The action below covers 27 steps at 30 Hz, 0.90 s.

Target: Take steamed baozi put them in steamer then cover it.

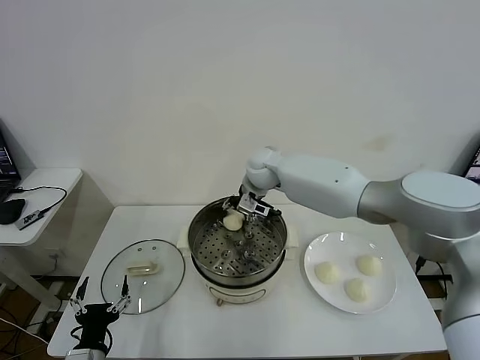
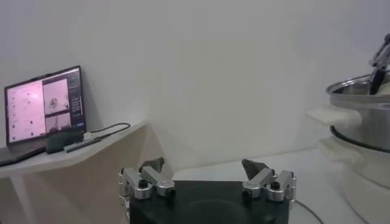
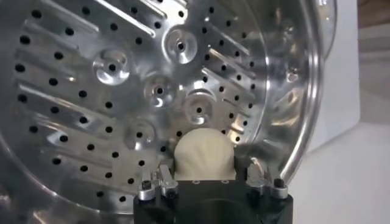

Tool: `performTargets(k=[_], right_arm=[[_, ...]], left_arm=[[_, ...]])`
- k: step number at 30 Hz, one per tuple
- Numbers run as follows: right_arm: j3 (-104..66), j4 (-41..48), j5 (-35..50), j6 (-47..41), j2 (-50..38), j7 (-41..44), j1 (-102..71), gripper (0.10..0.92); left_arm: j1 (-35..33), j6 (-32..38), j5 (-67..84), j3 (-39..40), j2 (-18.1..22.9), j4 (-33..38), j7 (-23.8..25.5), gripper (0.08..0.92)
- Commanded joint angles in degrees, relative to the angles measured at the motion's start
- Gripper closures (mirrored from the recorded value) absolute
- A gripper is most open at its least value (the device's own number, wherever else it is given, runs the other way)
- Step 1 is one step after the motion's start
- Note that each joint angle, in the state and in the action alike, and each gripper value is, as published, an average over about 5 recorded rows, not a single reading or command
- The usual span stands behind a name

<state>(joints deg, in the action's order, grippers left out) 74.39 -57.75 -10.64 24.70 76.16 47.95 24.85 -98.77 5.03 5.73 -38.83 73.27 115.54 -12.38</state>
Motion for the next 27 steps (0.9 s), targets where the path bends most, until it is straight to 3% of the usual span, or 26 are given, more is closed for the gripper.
performTargets(k=[1,6,13,20,27], right_arm=[[-0.1,3.1,-2.4,4.3,1.4,-1.3,-0.8,0.245],[0.4,-1.0,5.4,-0.2,-0.6,1.4,3.0,0.204],[1.0,-14.8,20.9,-19.6,-8.9,9.3,12.2,0.203],[0.8,-26.1,25.7,-35.6,-22.9,11.2,16.9,0.203],[1.4,-36.9,25.8,-43.5,-40.2,11.2,16.5,0.203]], left_arm=[[0.0,0.0,0.0,0.0,0.0,0.0,0.0,0.177],[-0.1,-0.1,0.0,0.0,-0.1,0.3,0.1,0.177],[-0.4,-0.2,1.0,-0.5,-1.0,0.7,0.4,0.177],[0.0,-0.7,4.2,-1.2,-2.4,1.7,1.1,0.177],[1.4,-1.5,7.2,-1.3,-3.7,2.0,2.7,0.177]])
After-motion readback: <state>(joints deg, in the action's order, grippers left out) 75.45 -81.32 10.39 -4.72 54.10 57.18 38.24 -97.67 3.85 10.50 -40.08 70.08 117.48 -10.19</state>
